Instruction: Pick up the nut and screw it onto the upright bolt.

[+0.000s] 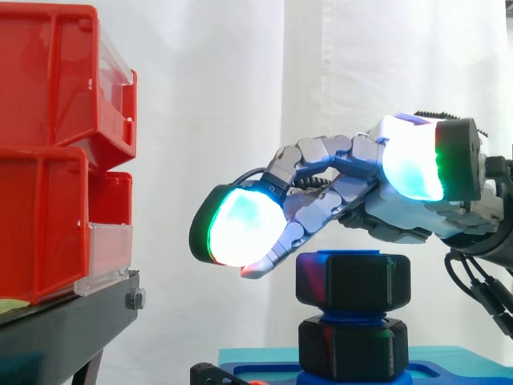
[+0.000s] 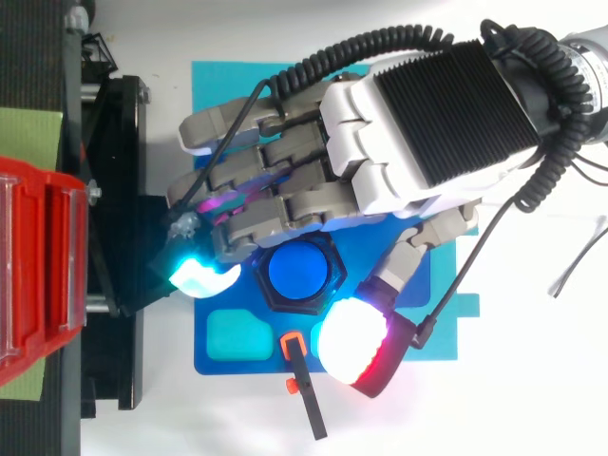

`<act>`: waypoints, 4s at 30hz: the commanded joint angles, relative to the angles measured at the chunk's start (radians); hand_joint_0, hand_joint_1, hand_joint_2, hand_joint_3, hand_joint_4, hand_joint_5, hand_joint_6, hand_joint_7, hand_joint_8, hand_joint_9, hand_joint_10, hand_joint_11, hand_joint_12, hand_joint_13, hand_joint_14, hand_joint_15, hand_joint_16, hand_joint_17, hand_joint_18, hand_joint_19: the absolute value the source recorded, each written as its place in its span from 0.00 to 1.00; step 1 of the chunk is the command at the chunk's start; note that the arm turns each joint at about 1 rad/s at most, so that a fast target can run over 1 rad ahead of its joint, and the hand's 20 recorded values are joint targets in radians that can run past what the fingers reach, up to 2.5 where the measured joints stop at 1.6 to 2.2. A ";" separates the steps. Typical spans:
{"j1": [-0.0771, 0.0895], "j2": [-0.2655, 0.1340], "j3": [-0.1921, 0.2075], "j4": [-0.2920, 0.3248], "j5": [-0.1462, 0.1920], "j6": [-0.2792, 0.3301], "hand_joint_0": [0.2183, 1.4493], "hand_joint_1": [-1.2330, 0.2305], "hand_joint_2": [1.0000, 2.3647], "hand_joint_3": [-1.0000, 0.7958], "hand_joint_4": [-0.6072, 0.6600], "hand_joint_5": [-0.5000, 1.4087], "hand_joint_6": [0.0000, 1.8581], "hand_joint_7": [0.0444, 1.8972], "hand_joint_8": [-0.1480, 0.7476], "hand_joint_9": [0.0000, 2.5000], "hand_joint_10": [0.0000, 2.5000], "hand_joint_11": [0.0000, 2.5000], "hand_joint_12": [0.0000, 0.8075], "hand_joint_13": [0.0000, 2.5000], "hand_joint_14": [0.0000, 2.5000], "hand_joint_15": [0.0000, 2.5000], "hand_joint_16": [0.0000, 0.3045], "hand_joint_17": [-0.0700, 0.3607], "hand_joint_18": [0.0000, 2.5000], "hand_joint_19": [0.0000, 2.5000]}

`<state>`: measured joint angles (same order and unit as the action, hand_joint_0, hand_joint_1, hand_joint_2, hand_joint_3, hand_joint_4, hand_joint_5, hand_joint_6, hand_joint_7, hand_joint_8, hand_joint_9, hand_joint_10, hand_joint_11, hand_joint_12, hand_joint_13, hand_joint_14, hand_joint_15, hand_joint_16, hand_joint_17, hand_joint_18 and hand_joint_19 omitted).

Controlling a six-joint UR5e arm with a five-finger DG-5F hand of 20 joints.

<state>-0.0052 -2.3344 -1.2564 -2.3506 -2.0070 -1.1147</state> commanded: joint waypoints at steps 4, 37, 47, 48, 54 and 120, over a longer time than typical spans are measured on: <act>-0.001 0.000 0.000 -0.010 -0.001 -0.013 0.22 0.75 0.00 0.28 0.64 0.21 0.27 0.44 0.41 0.30 0.00 0.00 0.28 0.21 0.00 0.00 0.09 0.30 0.08 0.00; -0.029 0.000 -0.001 -0.016 -0.038 -0.045 0.24 0.73 0.00 0.28 0.64 0.24 0.27 0.74 0.45 0.34 0.00 0.00 0.24 0.26 0.00 0.00 0.05 0.25 0.13 0.00; -0.038 0.001 -0.001 -0.013 -0.041 -0.044 0.25 0.71 0.00 0.28 0.62 0.25 0.27 0.79 0.46 0.38 0.00 0.00 0.22 0.29 0.00 0.00 0.04 0.23 0.16 0.00; -0.039 0.001 -0.001 -0.012 -0.042 -0.044 0.25 0.70 0.00 0.28 0.61 0.26 0.27 0.80 0.46 0.39 0.00 0.00 0.22 0.30 0.00 0.00 0.04 0.23 0.16 0.00; -0.048 0.001 -0.001 -0.012 -0.061 -0.044 0.26 0.69 0.00 0.28 0.57 0.27 0.27 0.86 0.46 0.46 0.00 0.00 0.18 0.35 0.00 0.00 0.03 0.21 0.22 0.00; -0.041 -0.046 0.063 0.030 -0.124 -0.002 0.22 0.75 0.00 0.28 0.64 0.22 0.27 0.42 0.41 0.36 0.00 0.00 0.26 0.25 0.00 0.00 0.08 0.30 0.14 0.01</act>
<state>-0.0477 -2.3805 -1.1933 -2.3086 -2.1305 -1.1166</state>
